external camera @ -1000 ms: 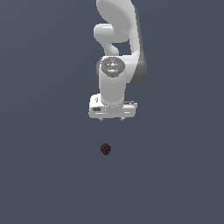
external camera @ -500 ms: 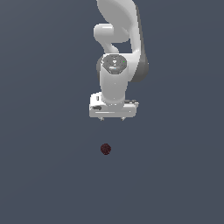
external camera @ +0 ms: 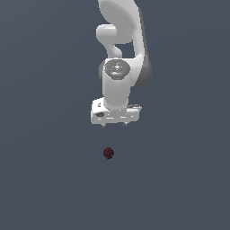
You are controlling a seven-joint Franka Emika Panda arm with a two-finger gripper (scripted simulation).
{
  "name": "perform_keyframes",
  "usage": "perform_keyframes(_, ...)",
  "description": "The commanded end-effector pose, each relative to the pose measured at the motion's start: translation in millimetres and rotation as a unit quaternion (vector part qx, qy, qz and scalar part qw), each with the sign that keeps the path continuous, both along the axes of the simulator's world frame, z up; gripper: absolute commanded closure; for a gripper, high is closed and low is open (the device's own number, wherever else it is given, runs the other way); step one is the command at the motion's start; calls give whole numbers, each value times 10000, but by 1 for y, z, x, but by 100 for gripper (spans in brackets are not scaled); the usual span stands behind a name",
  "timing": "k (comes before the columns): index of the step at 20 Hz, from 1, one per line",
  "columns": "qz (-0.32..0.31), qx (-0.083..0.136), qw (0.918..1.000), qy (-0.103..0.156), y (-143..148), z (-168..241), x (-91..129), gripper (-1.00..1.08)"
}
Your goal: Pick up the object and move it to a goal position.
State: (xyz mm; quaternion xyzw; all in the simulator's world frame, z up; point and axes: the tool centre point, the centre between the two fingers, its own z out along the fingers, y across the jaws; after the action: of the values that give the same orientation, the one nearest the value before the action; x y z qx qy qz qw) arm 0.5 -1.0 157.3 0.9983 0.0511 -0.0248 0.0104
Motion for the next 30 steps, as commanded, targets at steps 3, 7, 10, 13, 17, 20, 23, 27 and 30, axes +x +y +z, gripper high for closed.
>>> perform_keyframes(3, 350, 11, 9994, -9, -2, -6, 9, -92)
perform_keyframes(7, 776, 27, 9970, -22, -5, -15, 19, -92)
perform_keyframes(10, 1158, 45, 9933, -35, -8, -22, 29, -92)
perform_keyframes(13, 1547, 65, 9879, -50, -11, -30, 38, -92)
perform_keyframes(17, 2056, 94, 9786, -73, -15, -41, 50, -92)
perform_keyframes(20, 2431, 117, 9699, -93, -18, -49, 58, -92)
perform_keyframes(23, 2777, 140, 9605, -114, -22, -57, 66, -92)
perform_keyframes(27, 3144, 164, 9491, -141, -25, -66, 74, -92)
perform_keyframes(30, 3351, 178, 9419, -157, -28, -71, 78, -92)
